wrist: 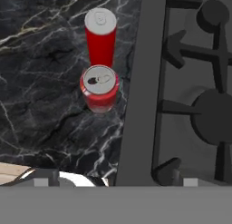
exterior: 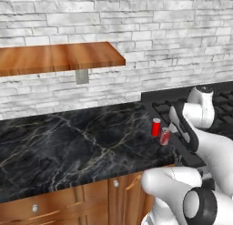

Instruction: Four empty soda cans are scattered around the kitchen. Gather all the cans and cluster them next to the stove for recycling.

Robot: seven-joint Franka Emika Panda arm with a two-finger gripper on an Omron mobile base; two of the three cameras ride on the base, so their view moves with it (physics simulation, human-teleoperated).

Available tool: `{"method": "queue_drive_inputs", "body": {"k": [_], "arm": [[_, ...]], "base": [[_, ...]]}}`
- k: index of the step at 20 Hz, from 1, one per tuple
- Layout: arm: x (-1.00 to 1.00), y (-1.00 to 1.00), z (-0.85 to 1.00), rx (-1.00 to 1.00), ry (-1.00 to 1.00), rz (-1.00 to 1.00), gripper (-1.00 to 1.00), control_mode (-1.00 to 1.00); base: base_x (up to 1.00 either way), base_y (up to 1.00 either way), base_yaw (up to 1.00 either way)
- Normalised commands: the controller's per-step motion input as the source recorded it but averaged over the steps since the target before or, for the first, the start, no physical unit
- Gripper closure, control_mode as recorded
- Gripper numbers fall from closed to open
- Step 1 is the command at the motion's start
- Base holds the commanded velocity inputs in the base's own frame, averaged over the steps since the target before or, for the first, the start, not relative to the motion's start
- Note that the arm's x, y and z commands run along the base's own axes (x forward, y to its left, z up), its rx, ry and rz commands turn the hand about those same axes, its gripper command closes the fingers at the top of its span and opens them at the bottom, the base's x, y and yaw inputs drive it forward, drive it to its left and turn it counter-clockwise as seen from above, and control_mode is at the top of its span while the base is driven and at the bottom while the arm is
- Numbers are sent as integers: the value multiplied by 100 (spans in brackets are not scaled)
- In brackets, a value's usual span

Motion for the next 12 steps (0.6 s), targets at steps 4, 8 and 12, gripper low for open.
{"method": "queue_drive_inputs", "body": {"k": [4,8,12], "arm": [[-62,-5,3,3,-40,7,-100,-100],[-57,-2,9,3,-31,7,-100,-100],[-54,9,36,0,-15,5,-100,-100]], "base": [[0,0,0],[0,0,0],[0,0,0]]}}
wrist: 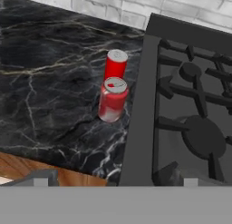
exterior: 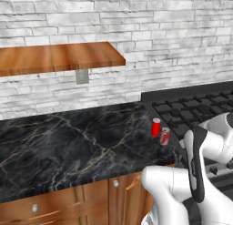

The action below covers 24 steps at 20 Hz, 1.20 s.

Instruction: Four empty soda cans are scattered around the kitchen. Gather all the cans and cluster them next to the stove for recycling.

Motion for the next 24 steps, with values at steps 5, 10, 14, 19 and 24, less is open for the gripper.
{"method": "queue_drive_inputs", "body": {"k": [5,10,14,19,24], "arm": [[-40,37,38,-4,-8,2,-100,-100],[-7,27,15,-6,2,-4,-100,-100],[-14,2,-5,-2,0,-1,-100,100],[0,0,0,0,0,0,-100,100],[0,0,0,0,0,0,-100,100]], "base": [[0,0,0],[0,0,0],[-15,-1,1],[-80,0,5],[-52,-23,0]]}}
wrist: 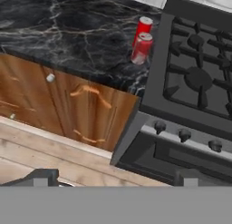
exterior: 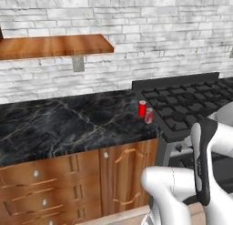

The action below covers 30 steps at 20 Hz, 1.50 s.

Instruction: Four empty soda cans are scattered around the kitchen. Gather all the cans and cluster them next to the stove for recycling.

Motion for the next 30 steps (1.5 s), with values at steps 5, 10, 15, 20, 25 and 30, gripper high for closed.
{"method": "queue_drive_inputs", "body": {"k": [5,10,15,20,25,30], "arm": [[0,0,0,0,0,0,-100,100],[0,0,0,0,0,0,-100,100],[0,0,0,0,0,0,-100,100],[0,0,0,0,0,0,-100,100],[0,0,0,0,0,0,-100,100],[0,0,0,0,0,0,-100,100]], "base": [[6,-85,-14],[2,-60,-35],[0,-3,-50],[0,-3,-50],[0,-5,-50],[0,-6,-50]]}}
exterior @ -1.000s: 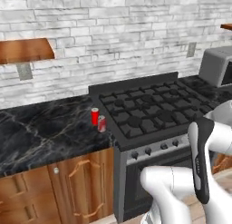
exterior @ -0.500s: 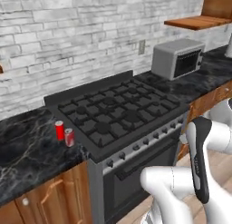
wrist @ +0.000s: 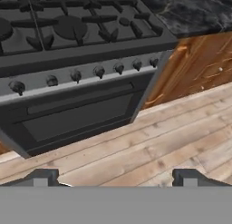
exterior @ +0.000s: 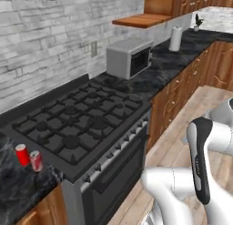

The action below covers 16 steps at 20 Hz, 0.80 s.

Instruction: Four empty soda cans are scattered around the kitchen. Gather all the cans and cluster them next to the stove for recycling.

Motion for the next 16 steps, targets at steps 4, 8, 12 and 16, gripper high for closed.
{"method": "queue_drive_inputs", "body": {"k": [4,8,12,16], "arm": [[0,0,0,0,0,0,-100,100],[0,0,0,0,0,0,-100,100],[0,0,0,0,0,0,-100,100],[0,0,0,0,0,0,-100,100]], "base": [[0,-6,-50],[0,-2,-50],[0,-1,-50],[0,-1,-50]]}}
